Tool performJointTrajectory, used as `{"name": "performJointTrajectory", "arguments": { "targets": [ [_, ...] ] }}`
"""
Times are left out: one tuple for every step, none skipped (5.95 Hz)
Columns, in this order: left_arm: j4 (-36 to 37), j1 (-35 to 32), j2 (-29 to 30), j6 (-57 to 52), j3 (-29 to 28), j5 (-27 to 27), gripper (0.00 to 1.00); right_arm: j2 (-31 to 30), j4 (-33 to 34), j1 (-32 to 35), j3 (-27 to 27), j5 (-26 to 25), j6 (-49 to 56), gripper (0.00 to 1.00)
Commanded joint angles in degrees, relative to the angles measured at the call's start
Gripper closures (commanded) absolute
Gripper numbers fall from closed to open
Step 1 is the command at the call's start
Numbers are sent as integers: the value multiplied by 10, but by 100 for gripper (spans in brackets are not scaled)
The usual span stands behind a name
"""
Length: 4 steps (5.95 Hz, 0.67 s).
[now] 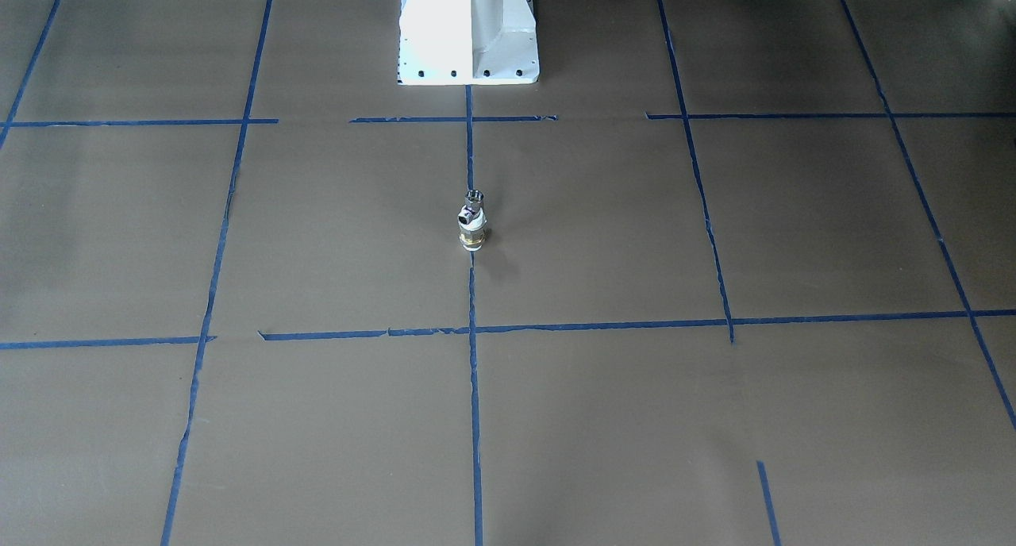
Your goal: Assemble PPR valve and pipe with both arms
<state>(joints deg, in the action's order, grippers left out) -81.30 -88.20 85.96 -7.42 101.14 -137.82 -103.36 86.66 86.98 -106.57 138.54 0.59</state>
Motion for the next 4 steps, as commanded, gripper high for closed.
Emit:
{"name": "performJointTrajectory", "arguments": {
  "targets": [
    [1,-13,-13,-6,15,1,0,3,0,-8,0,1,-2,0],
    [-5,-13,-21,-5,31,4,0,3,-2,-10,0,2,-2,0],
    [-4,-12,-27,-5,32,11,0,3,-3,-11,-2,3,-2,0],
    [-3,-12,-28,-4,24,8,0,3,-3,-15,-3,1,-2,0]
  ]
}}
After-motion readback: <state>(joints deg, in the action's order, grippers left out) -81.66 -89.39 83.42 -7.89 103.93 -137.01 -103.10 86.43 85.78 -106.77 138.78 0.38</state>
